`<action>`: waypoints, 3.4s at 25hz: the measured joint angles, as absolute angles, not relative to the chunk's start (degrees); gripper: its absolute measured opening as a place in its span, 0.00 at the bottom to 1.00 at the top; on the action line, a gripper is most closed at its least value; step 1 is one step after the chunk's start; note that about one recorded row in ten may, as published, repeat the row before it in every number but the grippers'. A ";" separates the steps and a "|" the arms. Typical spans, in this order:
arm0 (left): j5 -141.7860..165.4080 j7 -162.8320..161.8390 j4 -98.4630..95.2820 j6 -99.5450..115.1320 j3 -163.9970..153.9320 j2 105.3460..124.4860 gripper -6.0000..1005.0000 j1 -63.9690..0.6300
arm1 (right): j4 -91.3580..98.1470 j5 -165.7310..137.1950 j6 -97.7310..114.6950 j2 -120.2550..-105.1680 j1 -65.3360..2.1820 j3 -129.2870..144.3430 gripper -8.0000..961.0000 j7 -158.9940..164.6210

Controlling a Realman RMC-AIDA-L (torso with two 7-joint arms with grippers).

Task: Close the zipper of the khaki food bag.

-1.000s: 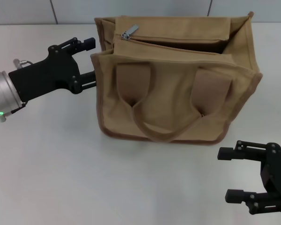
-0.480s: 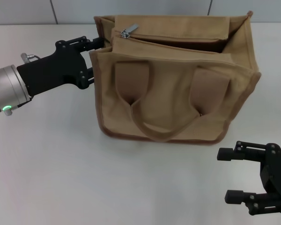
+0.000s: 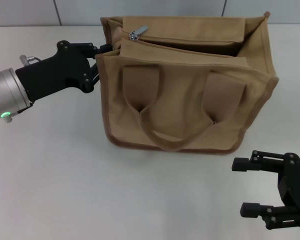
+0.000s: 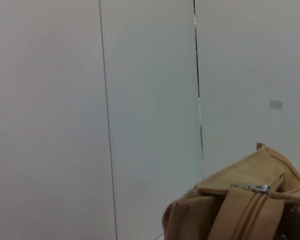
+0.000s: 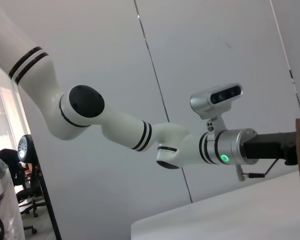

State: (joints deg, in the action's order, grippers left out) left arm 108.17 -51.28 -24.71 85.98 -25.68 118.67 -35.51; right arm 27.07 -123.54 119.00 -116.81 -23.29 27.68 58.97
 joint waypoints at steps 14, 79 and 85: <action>105.95 -51.52 -25.63 90.18 -25.57 118.39 0.00 -35.13 | 27.12 -121.17 118.88 -116.80 -23.55 27.61 0.82 58.98; 100.93 -51.24 -26.11 97.83 -26.06 118.74 0.00 -36.28 | 33.75 -103.33 102.06 -111.39 -42.81 34.84 0.76 113.38; 100.60 -51.24 -26.10 97.74 -26.20 118.74 0.00 -36.33 | 32.93 -103.33 98.37 -111.04 -44.54 38.20 0.75 120.56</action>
